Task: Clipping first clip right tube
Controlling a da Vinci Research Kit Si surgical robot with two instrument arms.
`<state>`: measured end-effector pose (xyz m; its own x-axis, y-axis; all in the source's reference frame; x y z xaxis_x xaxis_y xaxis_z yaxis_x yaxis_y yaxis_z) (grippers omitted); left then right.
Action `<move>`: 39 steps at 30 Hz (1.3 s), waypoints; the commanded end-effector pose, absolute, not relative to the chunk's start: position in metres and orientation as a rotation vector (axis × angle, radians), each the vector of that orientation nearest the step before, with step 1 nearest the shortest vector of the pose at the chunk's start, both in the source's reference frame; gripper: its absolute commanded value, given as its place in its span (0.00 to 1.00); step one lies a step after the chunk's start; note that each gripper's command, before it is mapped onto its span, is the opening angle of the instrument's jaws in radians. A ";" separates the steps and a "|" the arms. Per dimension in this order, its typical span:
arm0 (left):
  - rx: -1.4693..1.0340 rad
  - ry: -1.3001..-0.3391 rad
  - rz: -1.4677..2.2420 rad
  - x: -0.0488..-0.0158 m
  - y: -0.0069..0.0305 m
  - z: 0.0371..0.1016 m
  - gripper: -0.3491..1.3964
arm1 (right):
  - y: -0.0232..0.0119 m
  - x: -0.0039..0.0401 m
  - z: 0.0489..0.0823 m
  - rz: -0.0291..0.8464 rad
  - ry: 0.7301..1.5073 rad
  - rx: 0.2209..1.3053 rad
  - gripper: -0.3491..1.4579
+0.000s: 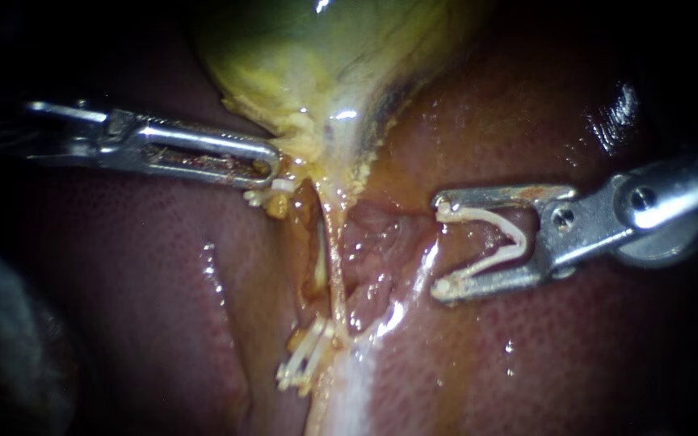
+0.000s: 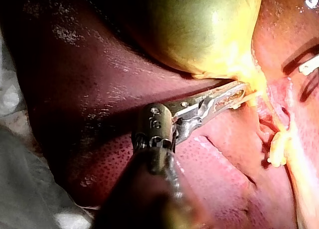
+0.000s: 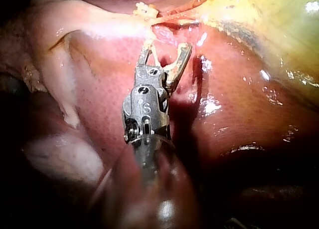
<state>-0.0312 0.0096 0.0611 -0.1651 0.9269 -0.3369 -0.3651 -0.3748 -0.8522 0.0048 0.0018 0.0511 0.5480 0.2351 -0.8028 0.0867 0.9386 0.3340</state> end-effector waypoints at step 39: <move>-1.104 -0.762 1.670 -0.0274 0.0117 0.0540 0.00 | -0.0008 0.0166 0.0567 0.269 1.060 0.592 0.47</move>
